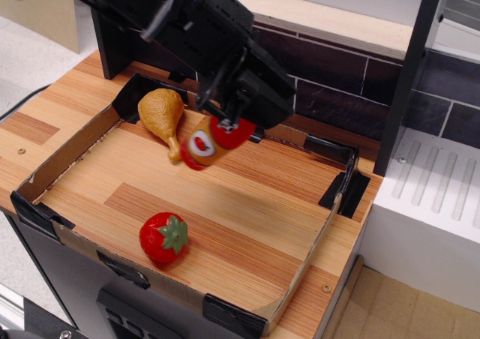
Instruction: Upright hot sauce bottle
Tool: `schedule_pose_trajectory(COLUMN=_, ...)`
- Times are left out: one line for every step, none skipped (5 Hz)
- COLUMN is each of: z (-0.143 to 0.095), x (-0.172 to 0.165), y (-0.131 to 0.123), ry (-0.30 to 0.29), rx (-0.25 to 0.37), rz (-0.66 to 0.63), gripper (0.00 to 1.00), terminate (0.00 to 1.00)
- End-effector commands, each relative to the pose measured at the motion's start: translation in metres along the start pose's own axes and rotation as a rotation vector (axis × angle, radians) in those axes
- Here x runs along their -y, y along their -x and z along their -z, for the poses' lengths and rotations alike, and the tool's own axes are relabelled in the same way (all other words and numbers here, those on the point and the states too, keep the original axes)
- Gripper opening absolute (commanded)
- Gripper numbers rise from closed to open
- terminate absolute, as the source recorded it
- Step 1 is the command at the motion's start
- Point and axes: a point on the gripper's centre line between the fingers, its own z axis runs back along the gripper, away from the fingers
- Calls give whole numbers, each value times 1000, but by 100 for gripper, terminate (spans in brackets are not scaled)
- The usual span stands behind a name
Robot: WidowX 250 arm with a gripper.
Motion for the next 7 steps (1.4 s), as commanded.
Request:
schedule_pose_trajectory(z=9, x=7, y=4, ry=16, rx=268, rz=30, gripper=0, terminate=0)
schedule_pose_trajectory(z=15, x=7, y=12, ry=54, rx=350, rz=-47, gripper=0, terminate=0)
schedule_pose_trajectory(z=16, x=14, y=17, ry=95, rx=416, rz=-46, gripper=0, terminate=0)
schedule_pose_trajectory(z=20, x=13, y=24, ry=98, rx=457, rz=-101, gripper=0, terminate=0)
schedule_pose_trajectory(z=14, x=14, y=32, ry=90, rx=507, rz=-109, gripper=0, terminate=0)
schedule_pose_trajectory(z=11, x=15, y=35, ry=98, rx=521, rz=-111, gripper=0, terminate=0)
schedule_pose_trajectory(z=6, x=16, y=38, ry=110, rx=533, rz=-103, gripper=100, terminate=0)
